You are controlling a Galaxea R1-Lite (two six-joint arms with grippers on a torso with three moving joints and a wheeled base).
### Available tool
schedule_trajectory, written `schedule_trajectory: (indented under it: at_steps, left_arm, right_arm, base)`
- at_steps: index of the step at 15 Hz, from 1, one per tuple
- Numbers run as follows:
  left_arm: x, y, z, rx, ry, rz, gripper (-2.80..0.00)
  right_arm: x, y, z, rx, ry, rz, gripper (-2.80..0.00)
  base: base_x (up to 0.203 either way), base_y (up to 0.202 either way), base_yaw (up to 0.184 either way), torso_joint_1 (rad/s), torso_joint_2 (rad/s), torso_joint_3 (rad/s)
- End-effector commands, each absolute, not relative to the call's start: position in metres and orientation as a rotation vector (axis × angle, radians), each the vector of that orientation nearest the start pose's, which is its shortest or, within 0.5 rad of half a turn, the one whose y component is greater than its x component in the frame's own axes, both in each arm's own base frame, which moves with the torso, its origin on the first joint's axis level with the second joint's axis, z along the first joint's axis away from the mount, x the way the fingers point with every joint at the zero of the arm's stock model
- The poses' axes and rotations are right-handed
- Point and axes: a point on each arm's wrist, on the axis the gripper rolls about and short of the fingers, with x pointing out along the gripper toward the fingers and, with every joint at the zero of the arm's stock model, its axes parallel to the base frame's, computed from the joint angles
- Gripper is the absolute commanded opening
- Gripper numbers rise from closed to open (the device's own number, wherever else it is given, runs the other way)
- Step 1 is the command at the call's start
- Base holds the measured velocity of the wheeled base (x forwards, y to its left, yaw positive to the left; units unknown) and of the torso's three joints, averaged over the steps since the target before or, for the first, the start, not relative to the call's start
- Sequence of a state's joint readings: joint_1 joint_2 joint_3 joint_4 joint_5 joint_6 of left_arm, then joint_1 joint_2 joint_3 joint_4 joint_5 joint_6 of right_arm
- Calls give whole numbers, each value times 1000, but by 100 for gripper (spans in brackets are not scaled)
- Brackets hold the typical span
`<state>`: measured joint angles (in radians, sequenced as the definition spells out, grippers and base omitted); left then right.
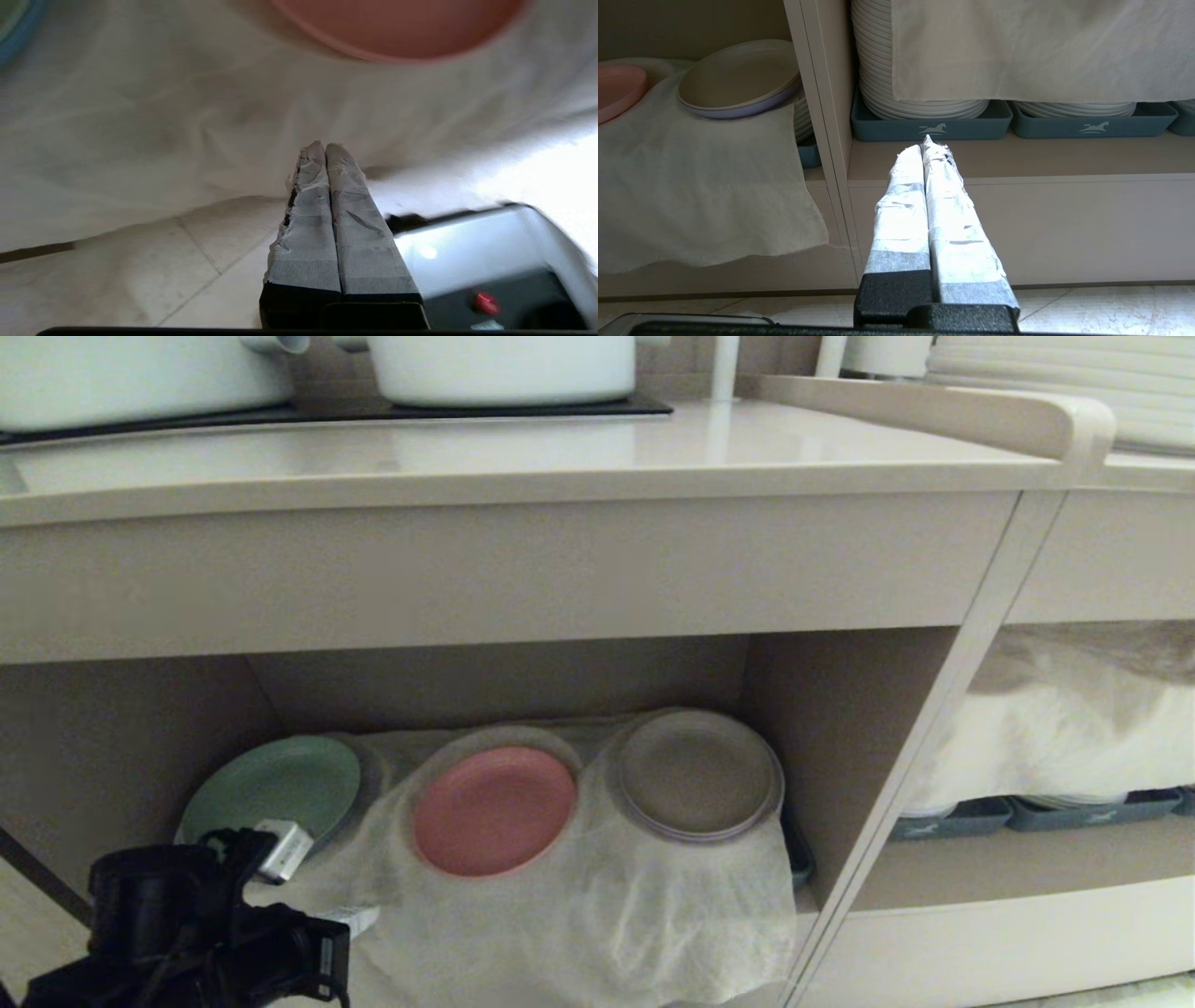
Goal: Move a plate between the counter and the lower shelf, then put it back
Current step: Pick up the plate in the cupboard
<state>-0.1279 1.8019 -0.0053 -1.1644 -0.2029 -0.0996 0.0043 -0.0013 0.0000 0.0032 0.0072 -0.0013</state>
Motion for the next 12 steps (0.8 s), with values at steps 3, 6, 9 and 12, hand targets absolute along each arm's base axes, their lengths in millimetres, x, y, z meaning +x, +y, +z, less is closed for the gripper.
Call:
schedule_trajectory:
  at_steps: [3,6,9,12]
  left_arm:
    - [195,-32,21,-16,695,-228,-280]
    - [200,-42,17,21,658,-226,-280]
    - [205,-52,13,52,617,-194,-280]
    - [205,-51,11,63,623,-158,-280]
  right_arm:
    - [-23,0,75,-2,3,12,-280]
    - [-23,0,75,0,3,12,-280]
    - [-23,0,75,-1,3,12,-280]
    - [-23,0,75,-1,3,12,-280]
  base:
    - [0,0,0,0,0,0]
    - [0,0,0,0,0,0]
    - [0,0,0,0,0,0]
    - [0,0,0,0,0,0]
